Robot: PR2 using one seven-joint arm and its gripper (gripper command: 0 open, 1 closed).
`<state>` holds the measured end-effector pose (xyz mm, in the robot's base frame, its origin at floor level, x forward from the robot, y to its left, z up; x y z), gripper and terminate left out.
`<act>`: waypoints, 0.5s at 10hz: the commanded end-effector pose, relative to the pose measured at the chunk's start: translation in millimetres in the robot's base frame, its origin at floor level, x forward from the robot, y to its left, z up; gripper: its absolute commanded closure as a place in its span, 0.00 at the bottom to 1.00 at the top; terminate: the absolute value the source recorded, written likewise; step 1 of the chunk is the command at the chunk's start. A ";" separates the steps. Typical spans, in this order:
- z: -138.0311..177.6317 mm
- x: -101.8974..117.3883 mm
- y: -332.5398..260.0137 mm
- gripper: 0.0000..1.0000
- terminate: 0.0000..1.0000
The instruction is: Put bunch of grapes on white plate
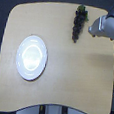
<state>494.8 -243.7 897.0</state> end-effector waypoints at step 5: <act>-31.5 99.3 107.9 0.00 0.00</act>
<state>536.9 -173.9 887.5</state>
